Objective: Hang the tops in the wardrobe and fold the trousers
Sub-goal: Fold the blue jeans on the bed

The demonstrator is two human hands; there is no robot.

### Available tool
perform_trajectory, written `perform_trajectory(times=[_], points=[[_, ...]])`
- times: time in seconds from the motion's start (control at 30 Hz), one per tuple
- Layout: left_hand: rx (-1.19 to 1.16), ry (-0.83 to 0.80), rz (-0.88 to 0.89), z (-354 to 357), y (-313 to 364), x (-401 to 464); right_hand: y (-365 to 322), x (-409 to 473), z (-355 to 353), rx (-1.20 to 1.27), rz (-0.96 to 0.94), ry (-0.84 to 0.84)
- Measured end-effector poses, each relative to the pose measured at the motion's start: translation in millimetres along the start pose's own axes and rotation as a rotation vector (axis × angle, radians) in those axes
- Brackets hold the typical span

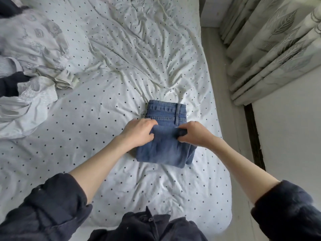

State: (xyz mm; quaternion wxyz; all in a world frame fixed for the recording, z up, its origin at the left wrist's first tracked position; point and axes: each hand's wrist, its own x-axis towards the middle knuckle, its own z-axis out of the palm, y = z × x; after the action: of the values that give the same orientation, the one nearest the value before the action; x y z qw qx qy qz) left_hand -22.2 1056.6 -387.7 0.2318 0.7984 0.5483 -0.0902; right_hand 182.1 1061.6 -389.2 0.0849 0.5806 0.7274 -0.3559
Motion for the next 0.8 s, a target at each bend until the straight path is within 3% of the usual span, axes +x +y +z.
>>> perform_trajectory(times=[0.2,0.27,0.37,0.47,0.63,0.8], points=[[-0.024,0.528,0.015,8.0,-20.7,61.9,29.2,71.8,-22.7,0.067,0.112,-0.004],[0.022,0.602,0.058,28.9,-16.0,64.2,37.1,92.6,-22.3,0.104,0.130,-0.002],[0.068,0.514,0.130,77.0,-6.2,52.3,42.1,118.7,-20.3,0.099,0.144,-0.005],[0.119,0.315,0.063,105.5,-7.2,52.0,38.7,135.3,-16.6,0.030,0.153,0.060],[0.172,0.236,0.000,120.6,-17.1,82.9,20.9,119.5,28.4,-0.015,-0.115,0.714],[0.200,0.268,-0.019,131.3,-24.8,95.2,32.0,93.6,105.8,-0.189,-0.144,0.599]])
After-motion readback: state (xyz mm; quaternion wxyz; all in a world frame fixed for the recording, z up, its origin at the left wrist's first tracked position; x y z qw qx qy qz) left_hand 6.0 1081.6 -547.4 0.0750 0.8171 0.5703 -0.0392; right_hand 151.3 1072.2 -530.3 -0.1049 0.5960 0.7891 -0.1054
